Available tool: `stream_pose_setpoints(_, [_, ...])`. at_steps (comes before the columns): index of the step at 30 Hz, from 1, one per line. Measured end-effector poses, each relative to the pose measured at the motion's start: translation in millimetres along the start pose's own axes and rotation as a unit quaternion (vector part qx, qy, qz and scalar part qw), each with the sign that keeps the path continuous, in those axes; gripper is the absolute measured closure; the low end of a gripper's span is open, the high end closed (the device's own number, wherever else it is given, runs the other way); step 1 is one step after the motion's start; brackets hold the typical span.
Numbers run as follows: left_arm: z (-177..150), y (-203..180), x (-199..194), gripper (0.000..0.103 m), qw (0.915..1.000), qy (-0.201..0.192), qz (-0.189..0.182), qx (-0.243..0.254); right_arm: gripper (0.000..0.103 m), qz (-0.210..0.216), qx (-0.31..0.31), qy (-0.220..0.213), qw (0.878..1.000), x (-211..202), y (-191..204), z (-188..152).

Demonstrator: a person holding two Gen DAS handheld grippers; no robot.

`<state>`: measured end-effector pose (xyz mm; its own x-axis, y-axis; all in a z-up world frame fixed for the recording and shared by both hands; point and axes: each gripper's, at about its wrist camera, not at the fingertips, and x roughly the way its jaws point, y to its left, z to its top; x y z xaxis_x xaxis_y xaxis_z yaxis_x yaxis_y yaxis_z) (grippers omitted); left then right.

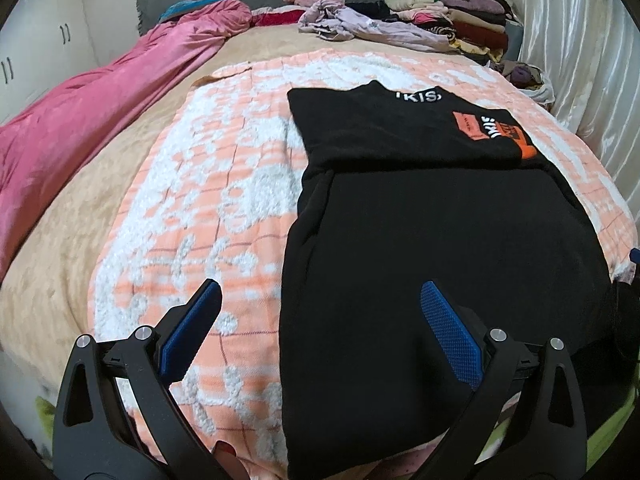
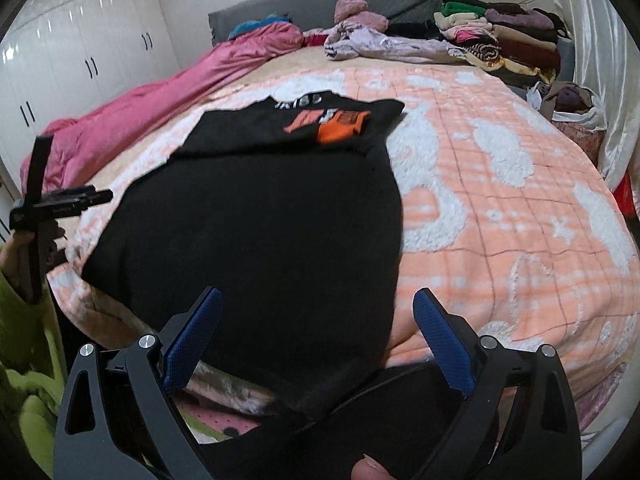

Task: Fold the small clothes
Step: 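Move both open tools down to the sweatshirt hem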

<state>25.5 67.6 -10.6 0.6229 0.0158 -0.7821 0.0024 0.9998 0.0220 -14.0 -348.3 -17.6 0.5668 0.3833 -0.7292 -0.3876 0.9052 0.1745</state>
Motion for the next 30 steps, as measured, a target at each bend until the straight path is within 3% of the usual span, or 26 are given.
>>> stream_pose_setpoints(12, [-33, 22, 16, 0.010, 0.9991, 0.040, 0.000, -0.013, 0.008, -0.016, 0.023, 0.058, 0.998, 26, -3, -13])
stream_pose_setpoints(25, [-60, 34, 14, 0.010, 0.9952, 0.064, -0.054, -0.051, 0.008, -0.024, 0.028, 0.072, 0.997, 29, -8, -13])
stream_pose_setpoints(30, [-65, 28, 20, 0.025, 0.9938, 0.076, -0.065, -0.048, 0.009, -0.019, 0.033, 0.084, 0.996, 30, -11, -17])
